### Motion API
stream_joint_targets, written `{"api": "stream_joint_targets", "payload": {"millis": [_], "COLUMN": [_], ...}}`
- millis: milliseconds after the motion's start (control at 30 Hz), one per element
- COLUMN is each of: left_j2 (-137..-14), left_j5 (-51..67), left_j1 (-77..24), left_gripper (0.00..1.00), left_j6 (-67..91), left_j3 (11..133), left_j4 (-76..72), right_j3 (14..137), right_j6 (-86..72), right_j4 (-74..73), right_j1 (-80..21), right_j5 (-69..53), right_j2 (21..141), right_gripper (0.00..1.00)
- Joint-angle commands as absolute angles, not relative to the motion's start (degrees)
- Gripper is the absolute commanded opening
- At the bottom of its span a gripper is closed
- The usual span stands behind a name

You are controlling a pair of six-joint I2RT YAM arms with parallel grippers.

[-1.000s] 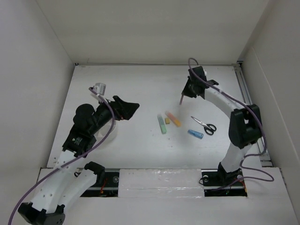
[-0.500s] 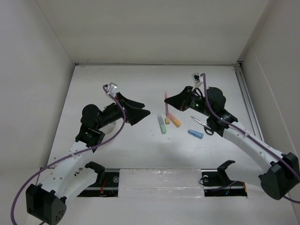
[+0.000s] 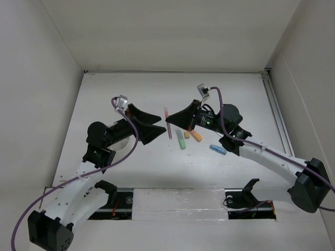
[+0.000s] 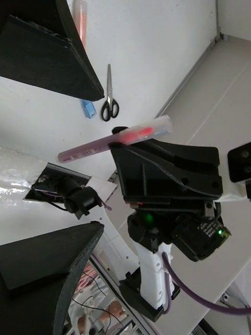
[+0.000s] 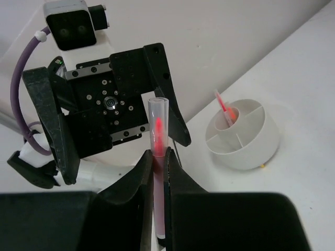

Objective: Sort the stationery into containers
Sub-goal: Pick up the pen from the center of the board, then place the pen in the storage box.

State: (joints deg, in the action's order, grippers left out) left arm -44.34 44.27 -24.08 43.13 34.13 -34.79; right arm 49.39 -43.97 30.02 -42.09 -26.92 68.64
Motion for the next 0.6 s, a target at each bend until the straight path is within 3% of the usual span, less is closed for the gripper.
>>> {"api": "stream_joint_targets", "payload": {"millis": [0, 300, 567], "left_j2": [-43.15, -41.92, -40.69], "left_j5": [46.85, 42.9, 39.55], "left_j1": [-24.35, -24.35, -24.35], "left_gripper": [1.0, 0.97, 0.79], "left_j6": [42.63, 42.63, 42.63], "left_j3": [34.01, 33.49, 34.54], "left_j4": [-40.52, -39.29, -39.29], "right_j3": [49.48, 50.01, 49.31], "right_j6": [-46.76, -47.37, -44.56], "right_j4": [42.0, 49.83, 47.72], "right_j1": [-43.06, -47.1, -49.31], "right_j5": [-29.78, -36.73, -36.65], "right_j2": [69.08, 71.81, 72.42], "right_gripper": [0.0, 0.0, 0.0]}}
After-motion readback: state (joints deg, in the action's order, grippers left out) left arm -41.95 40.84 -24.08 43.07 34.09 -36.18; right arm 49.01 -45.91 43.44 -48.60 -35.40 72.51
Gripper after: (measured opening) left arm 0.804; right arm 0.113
